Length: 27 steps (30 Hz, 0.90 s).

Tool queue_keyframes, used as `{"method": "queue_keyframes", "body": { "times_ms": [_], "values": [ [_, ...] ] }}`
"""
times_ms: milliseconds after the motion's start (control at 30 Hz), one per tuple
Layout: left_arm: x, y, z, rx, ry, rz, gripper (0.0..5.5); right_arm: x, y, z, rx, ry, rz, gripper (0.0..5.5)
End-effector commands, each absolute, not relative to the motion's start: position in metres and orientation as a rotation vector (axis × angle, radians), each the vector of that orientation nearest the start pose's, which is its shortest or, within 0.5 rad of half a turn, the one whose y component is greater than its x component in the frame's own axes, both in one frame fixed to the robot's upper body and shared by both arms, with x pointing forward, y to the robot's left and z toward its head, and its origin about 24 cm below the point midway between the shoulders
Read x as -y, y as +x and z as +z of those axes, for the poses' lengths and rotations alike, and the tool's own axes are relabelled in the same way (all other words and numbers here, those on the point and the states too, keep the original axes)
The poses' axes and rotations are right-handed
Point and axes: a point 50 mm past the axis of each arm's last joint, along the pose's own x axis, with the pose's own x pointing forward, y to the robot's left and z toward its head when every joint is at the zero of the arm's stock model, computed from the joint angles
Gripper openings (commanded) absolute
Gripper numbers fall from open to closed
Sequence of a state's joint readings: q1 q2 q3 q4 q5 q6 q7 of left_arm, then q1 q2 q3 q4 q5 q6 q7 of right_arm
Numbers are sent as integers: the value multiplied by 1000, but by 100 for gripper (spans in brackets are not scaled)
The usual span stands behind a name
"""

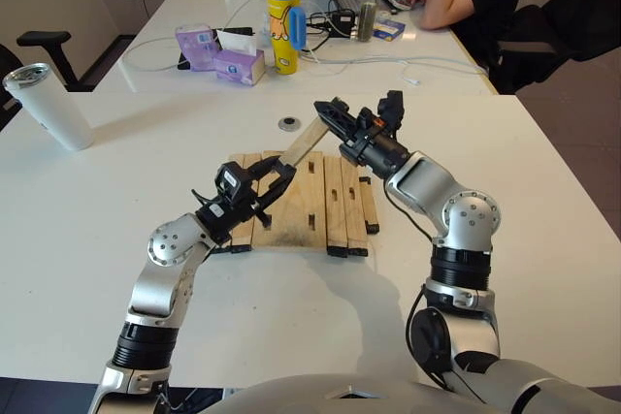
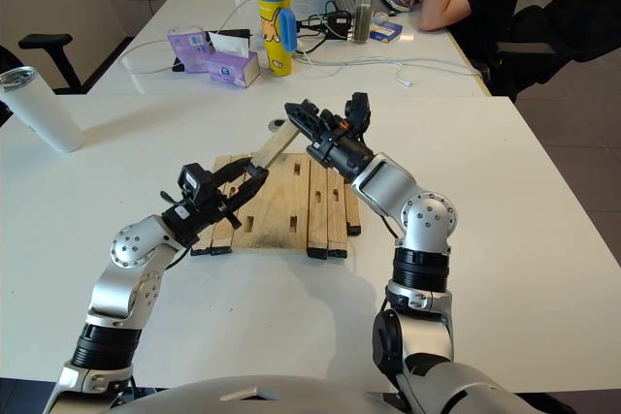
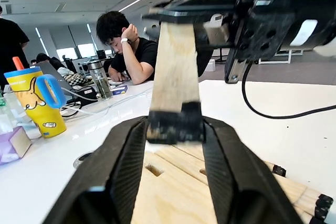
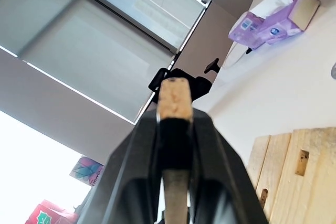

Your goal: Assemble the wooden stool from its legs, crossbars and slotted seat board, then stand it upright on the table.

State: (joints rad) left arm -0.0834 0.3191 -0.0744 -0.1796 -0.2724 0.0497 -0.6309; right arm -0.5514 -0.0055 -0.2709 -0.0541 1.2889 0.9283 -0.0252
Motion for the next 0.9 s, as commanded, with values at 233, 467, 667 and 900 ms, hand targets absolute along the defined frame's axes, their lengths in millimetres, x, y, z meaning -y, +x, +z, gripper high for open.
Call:
{"method": "queue_keyframes", "body": {
  "times_ms": [233,467,667,900],
  "values": [
    [-195,267,94,138,-42,-400,220,114,317,151,-163,690,519,43],
    [-206,270,101,160,-57,-334,220,115,310,112,-244,579,345,43],
    [-206,271,102,148,-50,-349,220,126,309,90,-271,538,187,43],
    [-207,273,103,139,-41,-353,220,134,313,70,-290,467,101,43]
  ]
}}
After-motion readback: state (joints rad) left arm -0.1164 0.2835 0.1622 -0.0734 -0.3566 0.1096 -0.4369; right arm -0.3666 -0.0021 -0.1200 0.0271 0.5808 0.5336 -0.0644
